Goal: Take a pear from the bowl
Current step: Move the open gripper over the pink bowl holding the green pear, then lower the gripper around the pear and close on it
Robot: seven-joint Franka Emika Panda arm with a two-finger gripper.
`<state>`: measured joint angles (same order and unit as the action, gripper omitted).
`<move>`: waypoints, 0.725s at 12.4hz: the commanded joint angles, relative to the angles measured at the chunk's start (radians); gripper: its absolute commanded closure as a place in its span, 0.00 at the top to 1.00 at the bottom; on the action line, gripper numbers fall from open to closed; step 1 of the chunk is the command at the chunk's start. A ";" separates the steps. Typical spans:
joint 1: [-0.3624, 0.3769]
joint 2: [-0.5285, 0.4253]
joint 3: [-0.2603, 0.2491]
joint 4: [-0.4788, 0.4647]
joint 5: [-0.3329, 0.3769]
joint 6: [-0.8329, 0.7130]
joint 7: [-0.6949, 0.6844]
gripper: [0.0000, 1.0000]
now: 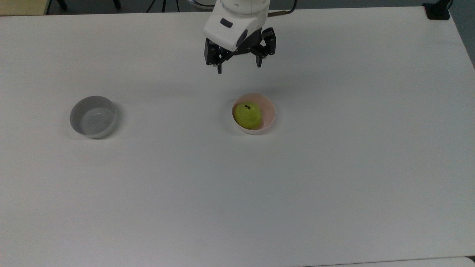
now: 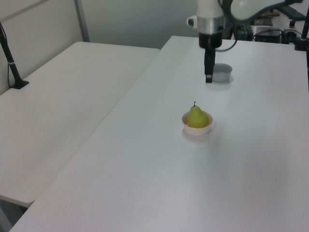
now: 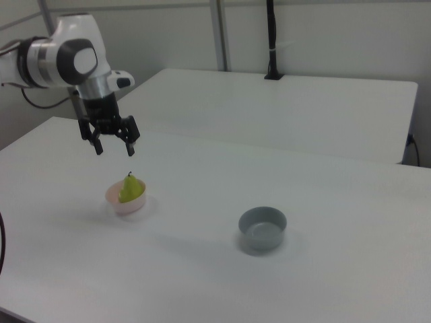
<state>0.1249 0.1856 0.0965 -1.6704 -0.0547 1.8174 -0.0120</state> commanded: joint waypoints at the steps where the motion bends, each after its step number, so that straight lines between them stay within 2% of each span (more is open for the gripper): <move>1: 0.038 0.038 -0.006 -0.034 -0.017 0.060 0.000 1.00; 9: 0.055 0.150 -0.008 -0.068 -0.049 0.204 0.007 1.00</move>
<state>0.1619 0.3226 0.0969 -1.7176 -0.0759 1.9728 -0.0121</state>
